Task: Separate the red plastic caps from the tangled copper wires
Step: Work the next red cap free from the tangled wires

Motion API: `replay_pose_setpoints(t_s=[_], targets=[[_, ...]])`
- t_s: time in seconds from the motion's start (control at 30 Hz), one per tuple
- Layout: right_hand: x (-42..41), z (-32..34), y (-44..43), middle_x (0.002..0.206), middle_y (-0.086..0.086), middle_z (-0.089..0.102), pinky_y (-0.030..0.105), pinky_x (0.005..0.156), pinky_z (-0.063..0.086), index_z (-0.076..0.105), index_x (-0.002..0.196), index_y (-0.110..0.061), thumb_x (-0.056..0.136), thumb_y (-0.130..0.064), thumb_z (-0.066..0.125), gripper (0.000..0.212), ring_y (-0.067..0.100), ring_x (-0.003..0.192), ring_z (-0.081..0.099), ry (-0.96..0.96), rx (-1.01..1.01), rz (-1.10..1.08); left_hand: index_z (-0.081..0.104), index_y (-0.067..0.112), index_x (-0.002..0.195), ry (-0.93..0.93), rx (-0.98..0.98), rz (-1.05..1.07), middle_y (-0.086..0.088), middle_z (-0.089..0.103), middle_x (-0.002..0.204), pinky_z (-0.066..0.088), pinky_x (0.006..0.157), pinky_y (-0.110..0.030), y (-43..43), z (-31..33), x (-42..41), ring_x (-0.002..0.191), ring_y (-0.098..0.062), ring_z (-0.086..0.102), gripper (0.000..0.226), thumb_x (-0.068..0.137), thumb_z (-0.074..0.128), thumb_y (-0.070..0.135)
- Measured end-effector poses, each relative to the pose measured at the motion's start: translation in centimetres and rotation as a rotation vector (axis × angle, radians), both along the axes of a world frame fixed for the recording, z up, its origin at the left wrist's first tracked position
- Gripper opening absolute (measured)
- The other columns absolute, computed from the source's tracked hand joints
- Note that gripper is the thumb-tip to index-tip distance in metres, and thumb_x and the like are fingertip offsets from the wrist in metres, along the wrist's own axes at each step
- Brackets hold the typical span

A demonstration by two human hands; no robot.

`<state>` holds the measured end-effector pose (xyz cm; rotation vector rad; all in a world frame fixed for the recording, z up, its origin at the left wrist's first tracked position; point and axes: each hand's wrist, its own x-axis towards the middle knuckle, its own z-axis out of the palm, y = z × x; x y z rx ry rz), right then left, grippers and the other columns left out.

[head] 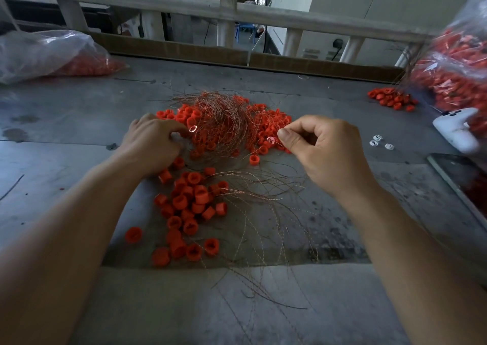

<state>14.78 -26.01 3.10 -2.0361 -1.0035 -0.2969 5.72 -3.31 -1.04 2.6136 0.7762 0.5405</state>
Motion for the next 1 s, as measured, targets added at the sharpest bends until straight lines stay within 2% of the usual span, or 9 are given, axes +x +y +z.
replay_pose_setpoints(t_s=[0.07, 0.17, 0.3, 0.47, 0.63, 0.77, 0.87, 0.93, 1.0], targets=[[0.0, 0.0, 0.0, 0.057, -0.022, 0.052, 0.003, 0.055, 0.035, 0.069, 0.075, -0.015, 0.085, -0.022, 0.065, 0.013, -0.010, 0.056, 0.051, -0.007, -0.001, -0.007, 0.068, 0.015, 0.102, -0.025, 0.031, -0.013, -0.011, 0.062, 0.102, 0.031, 0.089, -0.034, -0.2, 0.2, -0.1, 0.111, -0.030, 0.044, 0.021, 0.085, 0.057, 0.009], [0.1, 0.0, 0.0, 0.057, -0.022, 0.051, 0.002, 0.055, 0.034, 0.069, 0.075, -0.014, 0.085, -0.022, 0.065, 0.013, -0.012, 0.056, 0.050, -0.013, 0.008, -0.021, 0.067, 0.014, 0.084, -0.033, 0.041, 0.000, -0.002, 0.053, 0.083, 0.030, 0.075, -0.029, -0.1, 0.4, -0.2, 0.094, -0.026, 0.050, 0.005, 0.080, 0.066, 0.011], [0.4, 0.1, -0.1, 0.056, -0.023, 0.051, 0.002, 0.054, 0.034, 0.069, 0.076, -0.016, 0.085, -0.022, 0.064, 0.013, -0.013, 0.055, 0.050, -0.002, 0.021, -0.044, 0.067, 0.017, 0.072, -0.081, 0.037, 0.012, 0.000, 0.056, 0.075, 0.035, 0.068, -0.029, 0.0, 0.5, -0.2, 0.077, -0.019, 0.049, 0.008, 0.077, 0.069, 0.011], [0.9, 0.2, -0.2, 0.059, -0.021, 0.054, 0.003, 0.053, 0.035, 0.068, 0.076, -0.018, 0.086, -0.025, 0.063, 0.013, -0.009, 0.053, 0.051, 0.029, 0.023, -0.094, 0.069, 0.018, 0.069, -0.136, 0.017, 0.065, 0.003, 0.055, 0.066, 0.037, 0.065, -0.028, 0.1, 0.6, -0.3, 0.071, -0.019, 0.052, 0.008, 0.075, 0.070, 0.011], [1.5, 0.2, -0.4, 0.060, -0.017, 0.056, 0.014, 0.056, 0.039, 0.070, 0.080, -0.014, 0.087, -0.026, 0.062, 0.016, -0.002, 0.055, 0.051, 0.065, 0.022, -0.139, 0.064, 0.020, 0.067, -0.131, -0.007, 0.055, 0.004, 0.053, 0.066, 0.036, 0.066, -0.029, 0.1, 0.9, -0.6, 0.072, -0.019, 0.051, 0.015, 0.077, 0.069, 0.011], [1.5, 0.2, -0.4, 0.062, -0.014, 0.058, 0.015, 0.056, 0.041, 0.070, 0.081, -0.013, 0.087, -0.027, 0.062, 0.017, 0.000, 0.056, 0.052, 0.073, 0.003, -0.147, 0.069, 0.013, 0.078, -0.318, -0.030, 0.198, -0.005, 0.064, 0.082, 0.039, 0.074, -0.029, 0.3, 2.2, -1.3, 0.085, -0.025, 0.058, 0.006, 0.082, 0.065, 0.013], [1.4, 0.2, -0.4, 0.061, -0.015, 0.057, 0.008, 0.053, 0.037, 0.070, 0.080, -0.015, 0.086, -0.027, 0.062, 0.016, -0.002, 0.054, 0.051, 0.073, -0.009, -0.150, 0.068, 0.015, 0.081, -0.458, -0.097, 0.231, -0.007, 0.066, 0.084, 0.048, 0.079, -0.035, 0.0, 3.2, -2.0, 0.079, -0.021, 0.058, 0.004, 0.083, 0.066, 0.017], [1.4, 0.1, -0.4, 0.059, -0.016, 0.056, 0.003, 0.050, 0.034, 0.070, 0.079, -0.015, 0.087, -0.027, 0.062, 0.016, -0.004, 0.051, 0.049, 0.068, -0.020, -0.144, 0.062, 0.024, 0.071, -0.533, -0.208, 0.189, 0.003, 0.063, 0.075, 0.051, 0.072, -0.036, -0.8, 3.8, -2.3, 0.070, -0.013, 0.057, 0.013, 0.081, 0.068, 0.019], [1.3, 0.0, -0.4, 0.059, -0.018, 0.055, 0.001, 0.050, 0.033, 0.069, 0.079, -0.015, 0.087, -0.026, 0.062, 0.015, -0.009, 0.052, 0.050, 0.068, -0.016, -0.128, 0.058, 0.029, 0.064, -0.580, -0.317, 0.112, 0.011, 0.060, 0.070, 0.046, 0.058, -0.026, -1.9, 4.3, -2.5, 0.061, -0.003, 0.055, 0.022, 0.080, 0.069, 0.018]])
